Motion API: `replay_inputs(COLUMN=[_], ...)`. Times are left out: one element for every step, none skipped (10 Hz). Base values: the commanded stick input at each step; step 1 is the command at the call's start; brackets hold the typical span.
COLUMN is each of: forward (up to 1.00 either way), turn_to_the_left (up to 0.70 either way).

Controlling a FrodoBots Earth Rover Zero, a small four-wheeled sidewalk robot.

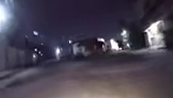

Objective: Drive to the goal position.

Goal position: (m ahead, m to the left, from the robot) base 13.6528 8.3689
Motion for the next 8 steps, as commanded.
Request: replay_inputs(forward=[0.7, 0.7, 0.7, 0.7, 0.7, 0.7, 0.7, 0.7], turn_to_the_left=[0.0, 0.0, 0.0, 0.0, 0.0, 0.0, 0.0, 0.0])
